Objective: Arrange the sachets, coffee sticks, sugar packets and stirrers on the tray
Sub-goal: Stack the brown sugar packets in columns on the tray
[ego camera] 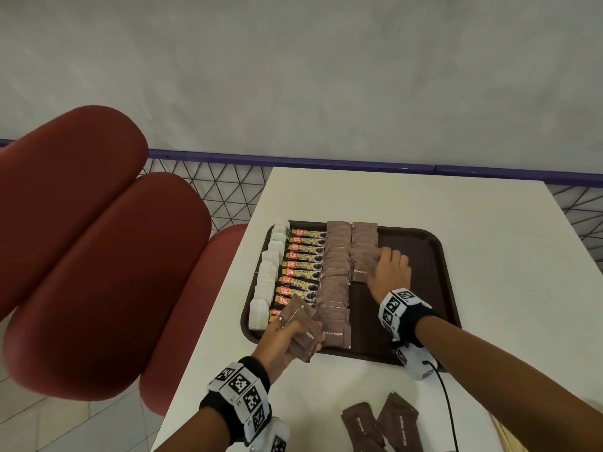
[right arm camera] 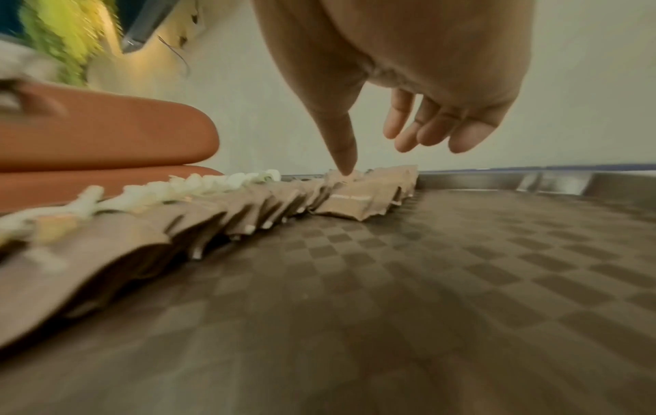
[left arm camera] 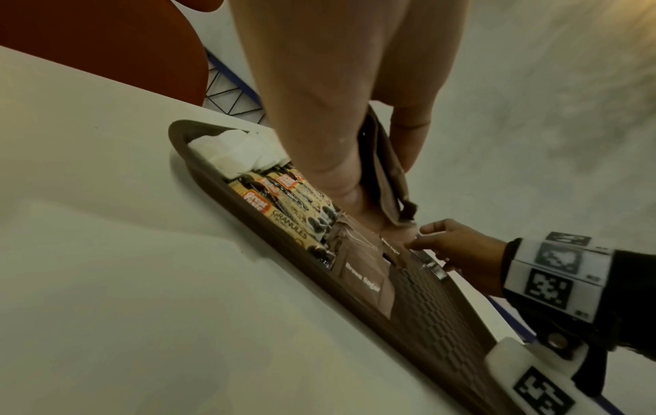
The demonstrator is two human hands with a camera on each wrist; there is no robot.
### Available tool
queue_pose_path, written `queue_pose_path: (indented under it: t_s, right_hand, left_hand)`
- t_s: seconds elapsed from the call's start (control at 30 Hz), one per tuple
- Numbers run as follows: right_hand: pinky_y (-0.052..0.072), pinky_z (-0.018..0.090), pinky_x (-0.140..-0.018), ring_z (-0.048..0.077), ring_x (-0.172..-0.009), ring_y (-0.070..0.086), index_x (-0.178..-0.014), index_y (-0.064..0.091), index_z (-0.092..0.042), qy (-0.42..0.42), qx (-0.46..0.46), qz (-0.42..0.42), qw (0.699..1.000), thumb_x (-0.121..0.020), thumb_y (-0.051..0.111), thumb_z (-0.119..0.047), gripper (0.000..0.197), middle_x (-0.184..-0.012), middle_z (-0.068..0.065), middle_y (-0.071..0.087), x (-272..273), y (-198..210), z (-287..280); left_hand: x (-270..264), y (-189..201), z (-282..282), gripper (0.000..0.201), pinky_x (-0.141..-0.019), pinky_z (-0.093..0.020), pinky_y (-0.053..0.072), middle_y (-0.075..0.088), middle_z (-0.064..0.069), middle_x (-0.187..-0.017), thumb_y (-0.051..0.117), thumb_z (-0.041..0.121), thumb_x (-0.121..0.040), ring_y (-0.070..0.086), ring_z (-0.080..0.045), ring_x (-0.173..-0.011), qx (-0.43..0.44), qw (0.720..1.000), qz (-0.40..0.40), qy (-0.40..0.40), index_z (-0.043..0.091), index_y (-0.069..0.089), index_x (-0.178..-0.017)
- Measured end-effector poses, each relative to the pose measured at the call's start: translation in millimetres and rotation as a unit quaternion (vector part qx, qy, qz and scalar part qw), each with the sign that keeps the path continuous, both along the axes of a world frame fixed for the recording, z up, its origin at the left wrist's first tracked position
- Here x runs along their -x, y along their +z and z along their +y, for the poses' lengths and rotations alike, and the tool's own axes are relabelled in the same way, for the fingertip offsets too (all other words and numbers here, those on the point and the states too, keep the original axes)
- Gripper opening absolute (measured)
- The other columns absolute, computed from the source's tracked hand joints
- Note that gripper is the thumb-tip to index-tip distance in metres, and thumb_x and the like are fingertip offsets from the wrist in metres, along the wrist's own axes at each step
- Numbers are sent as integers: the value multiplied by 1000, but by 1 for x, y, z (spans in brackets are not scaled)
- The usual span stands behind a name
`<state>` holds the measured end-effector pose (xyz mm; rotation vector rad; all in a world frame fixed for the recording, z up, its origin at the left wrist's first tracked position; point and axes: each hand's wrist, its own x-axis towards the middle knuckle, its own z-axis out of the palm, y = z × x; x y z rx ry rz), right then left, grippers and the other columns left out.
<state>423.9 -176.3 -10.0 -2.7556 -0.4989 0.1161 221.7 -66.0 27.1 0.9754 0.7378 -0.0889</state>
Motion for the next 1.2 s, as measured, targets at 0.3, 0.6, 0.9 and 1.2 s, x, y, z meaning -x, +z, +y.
queue_pose_path:
  t_s: [0.3, 0.6, 0.9, 1.2]
  right_hand:
    - [42, 19, -75, 16, -92, 52, -101, 53, -14, 191, -262, 245, 914, -85, 63, -29, 24, -95, 2, 56, 50, 12, -18]
    - [38, 25, -75, 7, -72, 45, -73, 49, -26, 215, -244, 387, 863, -76, 70, -39, 26, -73, -11, 48, 66, 9, -22]
    - [45, 28, -74, 18, -81, 55, -77, 48, -21, 83, -289, 301, 905, -83, 66, -14, 20, -87, 3, 59, 40, 14, -32]
    - [37, 38, -95, 33, -115, 45, -96, 61, -25, -68, -94, 178, 977, -86, 60, -30, 11, -115, 8, 58, -15, 15, -45]
  left_hand:
    - [-3, -11, -13, 29, -59, -30, 54, 66, -24, -109, 62, 1, -85, 65, -31, -88, -109, 993, -14, 52, 1, 59, -114]
    - [-8, -9, -27, 30, -65, -35, 55, 65, -25, -108, 61, 9, -87, 63, -28, -83, -89, 991, -59, 84, 1, 59, -116]
    - [-2, -8, -27, 25, -73, -34, 54, 62, -15, -93, 52, -7, -87, 63, -24, -80, -40, 997, -61, 39, 7, 59, -107]
    - [2, -20, -21, 39, -77, -33, 53, 66, -14, -119, 53, -4, -88, 62, -29, -106, -54, 998, -9, 43, 9, 57, -124]
